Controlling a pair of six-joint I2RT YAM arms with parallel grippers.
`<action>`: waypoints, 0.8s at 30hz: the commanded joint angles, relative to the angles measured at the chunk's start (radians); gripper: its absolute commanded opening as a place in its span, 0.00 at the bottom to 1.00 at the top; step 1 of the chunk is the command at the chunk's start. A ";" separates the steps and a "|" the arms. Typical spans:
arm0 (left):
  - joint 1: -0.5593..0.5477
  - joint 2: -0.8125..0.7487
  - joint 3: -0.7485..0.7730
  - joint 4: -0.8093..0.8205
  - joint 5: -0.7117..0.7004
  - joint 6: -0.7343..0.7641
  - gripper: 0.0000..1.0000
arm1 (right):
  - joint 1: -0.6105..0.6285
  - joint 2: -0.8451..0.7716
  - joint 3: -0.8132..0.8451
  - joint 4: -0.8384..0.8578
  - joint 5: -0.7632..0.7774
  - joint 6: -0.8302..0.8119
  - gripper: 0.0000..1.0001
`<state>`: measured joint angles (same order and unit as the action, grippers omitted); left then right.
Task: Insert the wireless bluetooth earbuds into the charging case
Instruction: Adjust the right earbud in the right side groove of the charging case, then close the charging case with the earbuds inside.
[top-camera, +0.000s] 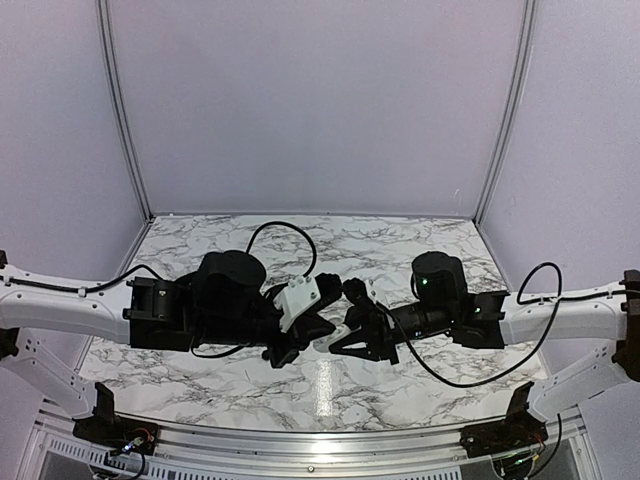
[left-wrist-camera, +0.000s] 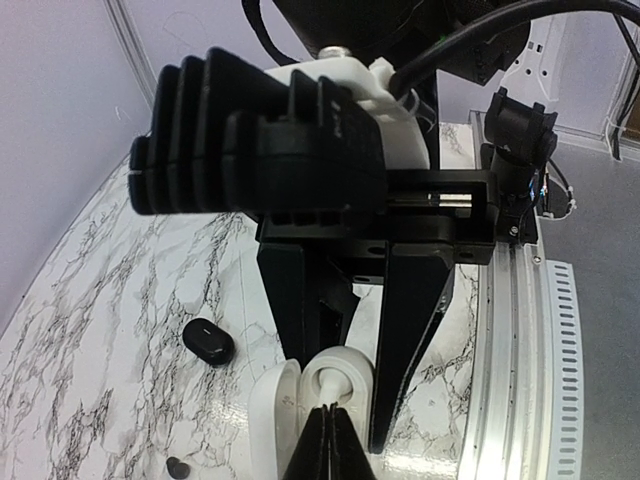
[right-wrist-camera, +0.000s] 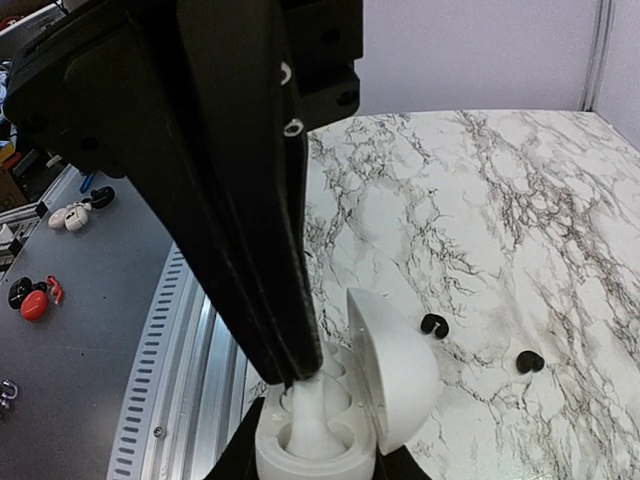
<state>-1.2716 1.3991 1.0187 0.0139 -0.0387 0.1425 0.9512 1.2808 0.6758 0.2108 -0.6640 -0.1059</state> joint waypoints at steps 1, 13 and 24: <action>0.002 -0.011 0.005 -0.087 -0.062 0.020 0.03 | 0.026 -0.002 0.047 0.153 -0.066 0.001 0.00; -0.006 -0.090 0.006 -0.089 -0.091 0.029 0.27 | 0.026 0.043 0.045 0.160 -0.062 0.020 0.00; 0.053 -0.280 -0.150 0.018 0.048 -0.048 0.65 | 0.025 0.050 0.052 0.167 -0.072 0.031 0.00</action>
<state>-1.2629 1.1629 0.9390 -0.0223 -0.0639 0.1440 0.9668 1.3296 0.6781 0.3439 -0.7097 -0.0856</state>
